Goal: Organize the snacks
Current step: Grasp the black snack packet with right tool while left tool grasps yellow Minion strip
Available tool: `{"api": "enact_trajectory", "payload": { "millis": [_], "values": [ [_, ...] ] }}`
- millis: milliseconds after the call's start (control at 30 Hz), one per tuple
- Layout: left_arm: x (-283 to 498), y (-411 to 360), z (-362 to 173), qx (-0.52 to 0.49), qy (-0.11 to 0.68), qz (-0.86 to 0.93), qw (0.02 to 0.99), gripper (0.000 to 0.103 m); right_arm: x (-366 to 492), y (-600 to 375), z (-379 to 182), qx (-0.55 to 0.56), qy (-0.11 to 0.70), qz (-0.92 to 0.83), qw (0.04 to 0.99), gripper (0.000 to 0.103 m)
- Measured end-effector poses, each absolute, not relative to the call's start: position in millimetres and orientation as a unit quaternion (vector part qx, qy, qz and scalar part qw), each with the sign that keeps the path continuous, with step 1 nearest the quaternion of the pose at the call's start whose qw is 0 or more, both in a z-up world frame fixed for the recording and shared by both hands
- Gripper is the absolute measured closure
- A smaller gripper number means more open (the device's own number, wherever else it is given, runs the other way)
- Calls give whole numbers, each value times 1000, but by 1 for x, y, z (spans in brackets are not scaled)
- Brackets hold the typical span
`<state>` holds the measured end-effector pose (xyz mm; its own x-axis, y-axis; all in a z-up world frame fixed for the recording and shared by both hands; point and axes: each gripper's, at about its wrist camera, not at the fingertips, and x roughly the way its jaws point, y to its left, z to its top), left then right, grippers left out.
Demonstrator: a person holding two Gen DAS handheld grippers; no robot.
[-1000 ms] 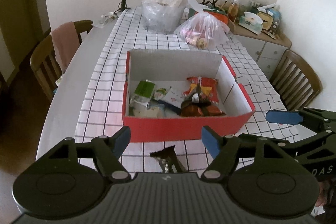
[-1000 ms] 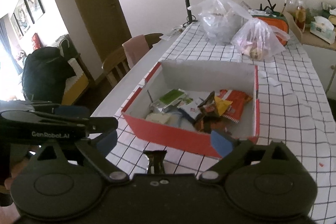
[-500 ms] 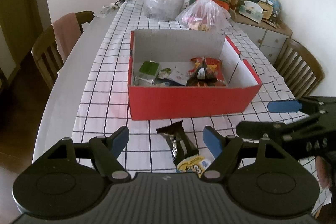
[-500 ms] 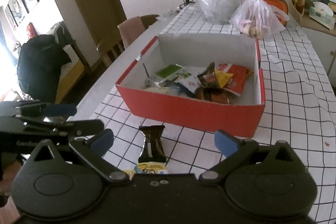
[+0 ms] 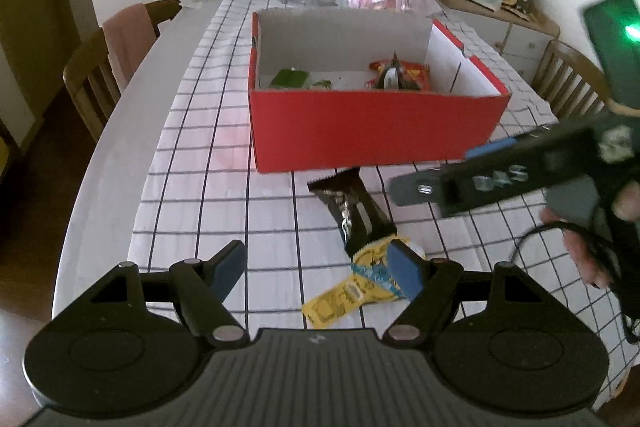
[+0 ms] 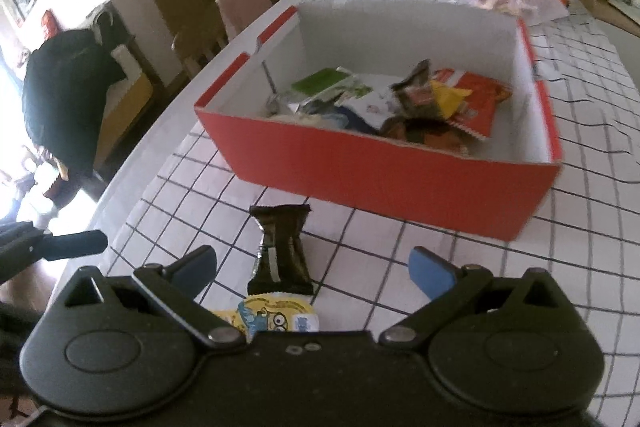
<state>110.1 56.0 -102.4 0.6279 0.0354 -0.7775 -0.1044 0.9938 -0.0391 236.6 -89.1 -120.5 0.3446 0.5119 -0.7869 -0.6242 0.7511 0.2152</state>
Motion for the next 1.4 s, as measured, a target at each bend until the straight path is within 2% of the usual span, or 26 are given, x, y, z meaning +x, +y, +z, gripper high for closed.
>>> {"api": "enact_trajectory", "payload": {
  "millis": [400,667,800,867,1033,1167,1400],
  "values": [
    [100,44,-113,-16,436,34,899,25,244,-33,-158,-128,472,367,791,8],
    [105,34,-117,11,441,12,897,25,248,-22,-170,-153,473,363,788,33],
    [110,31,-120,20,447,4,894,25,250,-22,-173,-152,477,360,787,41],
    [113,31,-122,22,451,0,892,25,251,-23,-174,-150,479,363,785,53],
    [120,30,-128,31,460,-13,887,25,252,-24,-174,-142,482,369,782,57],
    [126,31,-134,36,468,-23,883,25,253,-26,-174,-143,481,374,780,67],
    [139,27,-144,55,482,-56,873,25,255,-46,-171,-139,488,369,778,70]
  ]
}}
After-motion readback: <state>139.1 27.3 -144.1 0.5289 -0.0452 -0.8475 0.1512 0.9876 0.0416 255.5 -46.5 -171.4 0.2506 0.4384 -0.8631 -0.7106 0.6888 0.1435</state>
